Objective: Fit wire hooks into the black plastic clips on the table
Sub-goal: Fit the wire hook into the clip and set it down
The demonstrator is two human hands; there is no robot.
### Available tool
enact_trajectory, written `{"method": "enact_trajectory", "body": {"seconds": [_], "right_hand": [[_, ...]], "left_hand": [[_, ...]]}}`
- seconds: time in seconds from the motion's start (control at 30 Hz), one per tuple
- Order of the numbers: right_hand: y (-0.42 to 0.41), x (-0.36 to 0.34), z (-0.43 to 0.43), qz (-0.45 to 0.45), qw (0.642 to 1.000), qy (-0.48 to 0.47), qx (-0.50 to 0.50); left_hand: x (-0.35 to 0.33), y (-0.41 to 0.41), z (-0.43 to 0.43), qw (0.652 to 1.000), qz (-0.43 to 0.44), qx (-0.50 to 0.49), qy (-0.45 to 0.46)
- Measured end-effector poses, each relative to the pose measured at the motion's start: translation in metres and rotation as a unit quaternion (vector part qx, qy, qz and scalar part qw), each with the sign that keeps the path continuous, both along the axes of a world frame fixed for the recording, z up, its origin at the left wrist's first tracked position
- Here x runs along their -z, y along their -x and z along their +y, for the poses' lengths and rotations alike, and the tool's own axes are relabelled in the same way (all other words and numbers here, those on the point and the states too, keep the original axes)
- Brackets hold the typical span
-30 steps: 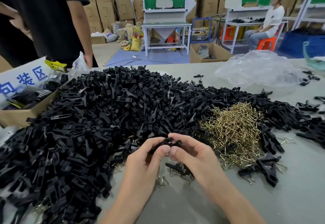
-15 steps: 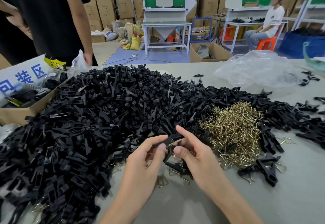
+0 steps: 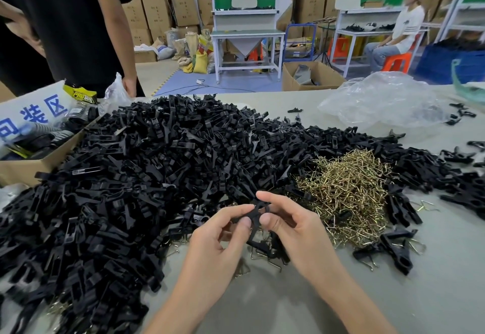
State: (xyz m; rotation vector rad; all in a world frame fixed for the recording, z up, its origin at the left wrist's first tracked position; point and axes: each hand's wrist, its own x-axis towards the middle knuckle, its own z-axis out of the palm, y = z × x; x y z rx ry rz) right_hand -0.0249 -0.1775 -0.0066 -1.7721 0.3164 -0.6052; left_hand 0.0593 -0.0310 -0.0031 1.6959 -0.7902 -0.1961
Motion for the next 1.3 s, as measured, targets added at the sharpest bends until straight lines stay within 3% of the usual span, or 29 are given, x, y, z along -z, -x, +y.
{"method": "enact_trajectory", "body": {"seconds": [0.27, 0.33, 0.43, 0.57, 0.93, 1.07, 1.13, 1.2, 1.3], "right_hand": [[-0.001, -0.004, -0.003, -0.035, 0.997, -0.067, -0.026], [-0.001, -0.005, -0.006, -0.058, 0.993, -0.103, 0.003], [0.001, -0.004, -0.011, -0.096, 0.980, -0.175, 0.024], [0.000, -0.005, -0.015, -0.109, 0.971, -0.211, 0.032], [-0.002, -0.004, -0.013, -0.095, 0.968, -0.227, 0.045], [-0.003, -0.002, -0.011, -0.093, 0.967, -0.234, 0.035], [-0.003, -0.002, -0.010, -0.094, 0.965, -0.242, 0.024], [-0.004, -0.002, -0.008, -0.093, 0.964, -0.249, 0.000], [-0.005, -0.001, -0.002, -0.081, 0.968, -0.234, -0.046]], "left_hand": [[-0.004, -0.005, 0.004, 0.996, -0.075, -0.031, -0.027], [-0.004, -0.016, 0.012, 0.989, -0.114, -0.023, -0.089], [0.000, -0.030, 0.031, 0.931, -0.242, 0.069, -0.263], [0.003, -0.032, 0.038, 0.892, -0.236, 0.131, -0.362], [0.003, -0.029, 0.034, 0.919, -0.246, 0.075, -0.299], [0.003, -0.029, 0.033, 0.907, -0.327, 0.011, -0.266], [0.001, -0.029, 0.032, 0.941, -0.279, -0.056, -0.184], [-0.001, -0.026, 0.026, 0.989, -0.100, -0.092, -0.057], [-0.005, -0.018, 0.018, 0.992, 0.108, -0.056, 0.043]]}}
